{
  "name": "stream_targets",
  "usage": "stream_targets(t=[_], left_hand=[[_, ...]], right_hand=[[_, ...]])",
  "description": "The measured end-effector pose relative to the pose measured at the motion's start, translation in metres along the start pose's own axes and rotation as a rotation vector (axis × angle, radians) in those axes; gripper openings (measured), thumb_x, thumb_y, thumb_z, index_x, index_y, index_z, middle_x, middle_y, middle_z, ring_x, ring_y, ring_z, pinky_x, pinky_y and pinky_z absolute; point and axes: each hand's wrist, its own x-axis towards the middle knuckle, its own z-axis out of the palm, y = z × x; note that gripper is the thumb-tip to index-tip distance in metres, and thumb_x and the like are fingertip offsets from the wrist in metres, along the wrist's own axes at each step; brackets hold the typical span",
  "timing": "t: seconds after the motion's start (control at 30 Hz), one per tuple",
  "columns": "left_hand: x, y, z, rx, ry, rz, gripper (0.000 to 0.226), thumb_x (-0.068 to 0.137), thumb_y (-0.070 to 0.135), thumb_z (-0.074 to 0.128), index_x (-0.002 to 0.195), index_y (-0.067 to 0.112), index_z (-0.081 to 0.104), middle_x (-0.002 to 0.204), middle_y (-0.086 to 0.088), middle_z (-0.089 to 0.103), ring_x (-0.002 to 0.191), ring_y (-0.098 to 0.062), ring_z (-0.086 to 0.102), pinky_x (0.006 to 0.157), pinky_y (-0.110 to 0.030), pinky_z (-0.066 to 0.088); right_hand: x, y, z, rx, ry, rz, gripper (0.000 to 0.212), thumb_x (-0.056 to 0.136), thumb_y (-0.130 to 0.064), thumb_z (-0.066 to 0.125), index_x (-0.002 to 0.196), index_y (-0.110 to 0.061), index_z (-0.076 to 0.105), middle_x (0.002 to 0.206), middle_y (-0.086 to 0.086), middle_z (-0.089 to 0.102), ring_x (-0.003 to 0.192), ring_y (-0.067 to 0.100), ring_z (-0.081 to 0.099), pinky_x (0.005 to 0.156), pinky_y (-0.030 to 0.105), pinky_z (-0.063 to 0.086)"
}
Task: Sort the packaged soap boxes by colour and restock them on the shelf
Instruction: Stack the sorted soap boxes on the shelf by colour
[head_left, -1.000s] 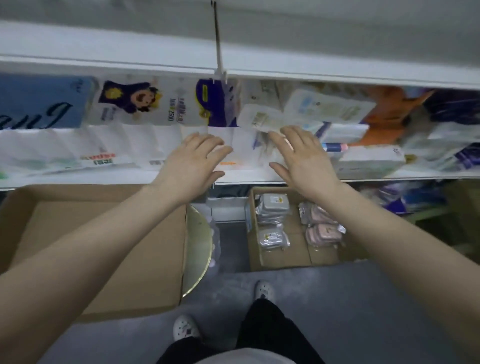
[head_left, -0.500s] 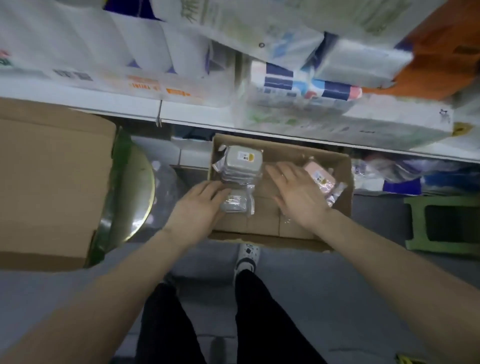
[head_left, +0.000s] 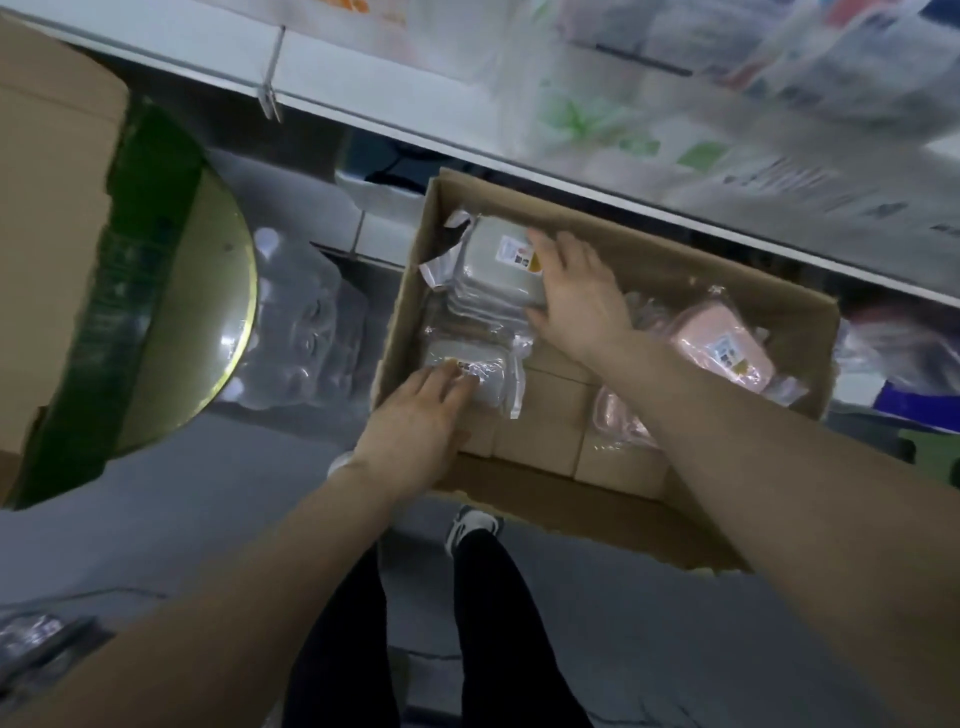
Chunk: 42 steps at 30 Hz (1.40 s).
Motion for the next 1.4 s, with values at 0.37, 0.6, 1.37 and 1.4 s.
stream_targets(t=[0.37, 0.6, 1.37, 1.4], left_hand=[[0.027, -0.018, 0.011, 0.067, -0.135, -0.110, 0.064, 0.084, 0.012, 0.066, 0.142, 0.012, 0.039, 0.142, -0.012, 0.041, 0.131, -0.031, 0.038, 0.108, -0.040, 0.040], [0.060, -0.003, 0.014, 0.141, 0.032, -0.064, 0.075, 0.082, 0.006, 0.066, 0.148, 0.005, 0.030, 0.153, -0.019, 0.028, 0.141, -0.036, 0.027, 0.116, -0.039, 0.023], [0.056, 0.026, 0.020, -0.173, -0.174, -0.588, 0.101, 0.085, 0.052, 0.060, 0.152, 0.011, -0.005, 0.142, -0.022, 0.023, 0.120, -0.042, 0.044, 0.101, -0.046, 0.040], [0.051, 0.024, 0.027, -0.163, -0.193, -0.587, 0.099, 0.087, 0.055, 0.057, 0.151, 0.010, -0.005, 0.142, -0.024, 0.025, 0.120, -0.042, 0.044, 0.100, -0.046, 0.039]], right_hand=[[-0.075, 0.027, 0.002, 0.288, 0.165, 0.215, 0.095, 0.076, -0.037, 0.076, 0.152, -0.019, 0.022, 0.136, 0.018, 0.034, 0.123, 0.036, 0.042, 0.098, 0.047, 0.045], [-0.125, 0.041, 0.020, 0.404, 0.229, 0.382, 0.079, 0.080, -0.050, 0.062, 0.148, -0.024, 0.032, 0.129, 0.022, 0.039, 0.115, 0.040, 0.047, 0.098, 0.047, 0.044], [-0.090, 0.026, 0.022, 0.390, 0.081, 0.388, 0.071, 0.086, -0.060, 0.056, 0.148, -0.039, 0.026, 0.150, 0.014, 0.019, 0.135, 0.041, 0.032, 0.103, 0.055, 0.042], [-0.083, 0.022, 0.025, 0.379, 0.039, 0.387, 0.066, 0.088, -0.062, 0.051, 0.146, -0.043, 0.026, 0.156, 0.009, 0.012, 0.141, 0.040, 0.023, 0.104, 0.061, 0.039]])
